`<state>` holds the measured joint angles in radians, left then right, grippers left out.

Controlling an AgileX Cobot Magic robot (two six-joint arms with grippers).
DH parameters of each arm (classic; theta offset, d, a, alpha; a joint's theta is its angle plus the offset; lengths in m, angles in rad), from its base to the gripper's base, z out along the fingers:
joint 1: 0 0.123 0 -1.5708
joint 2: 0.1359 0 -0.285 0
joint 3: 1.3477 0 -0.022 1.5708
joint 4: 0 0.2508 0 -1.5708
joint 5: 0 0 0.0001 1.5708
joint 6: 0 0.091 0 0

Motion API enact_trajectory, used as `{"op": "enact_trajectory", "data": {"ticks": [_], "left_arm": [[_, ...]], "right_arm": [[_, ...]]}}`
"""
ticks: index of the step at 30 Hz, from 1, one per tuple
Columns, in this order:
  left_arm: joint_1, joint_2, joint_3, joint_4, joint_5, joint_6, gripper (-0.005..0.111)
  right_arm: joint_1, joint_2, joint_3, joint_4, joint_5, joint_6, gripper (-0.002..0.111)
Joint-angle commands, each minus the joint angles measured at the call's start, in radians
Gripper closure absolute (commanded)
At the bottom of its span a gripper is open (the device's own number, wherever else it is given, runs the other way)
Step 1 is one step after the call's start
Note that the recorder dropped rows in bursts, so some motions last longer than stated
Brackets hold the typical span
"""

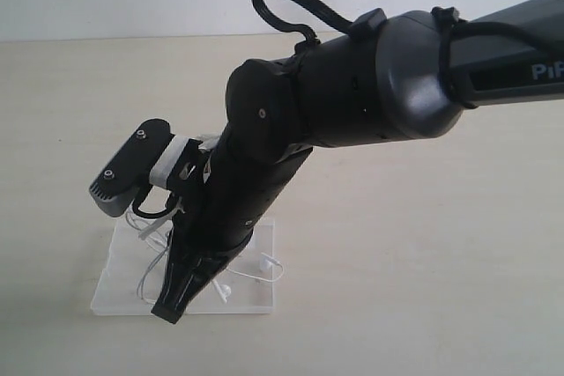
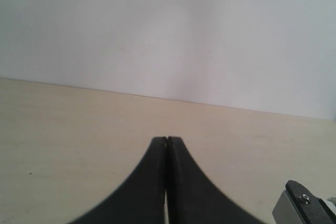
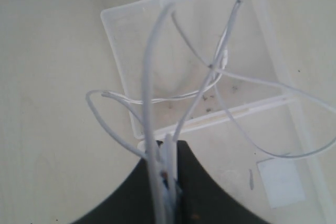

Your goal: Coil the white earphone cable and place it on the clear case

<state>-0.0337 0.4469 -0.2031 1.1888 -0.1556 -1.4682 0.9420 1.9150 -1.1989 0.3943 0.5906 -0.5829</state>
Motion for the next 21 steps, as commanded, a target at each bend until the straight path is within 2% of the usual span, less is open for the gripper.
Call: {"op": "enact_trajectory", "data": {"ticks": [1,16,21], "left_arm": [[-0.007,-0.004,0.005,0.007,-0.004,-0.002,0.107],[-0.007,-0.004,0.005,0.007,-0.004,-0.002,0.107],[-0.007,-0.004,0.005,0.007,-0.004,-0.002,0.107]], "right_arm": [[0.001,-0.001,-0.004,-0.004,-0.004,-0.006,0.108],[0.001,-0.001,-0.004,-0.004,0.016,0.01,0.108],[0.001,-0.001,-0.004,-0.017,0.072,-0.004,0.108]]}}
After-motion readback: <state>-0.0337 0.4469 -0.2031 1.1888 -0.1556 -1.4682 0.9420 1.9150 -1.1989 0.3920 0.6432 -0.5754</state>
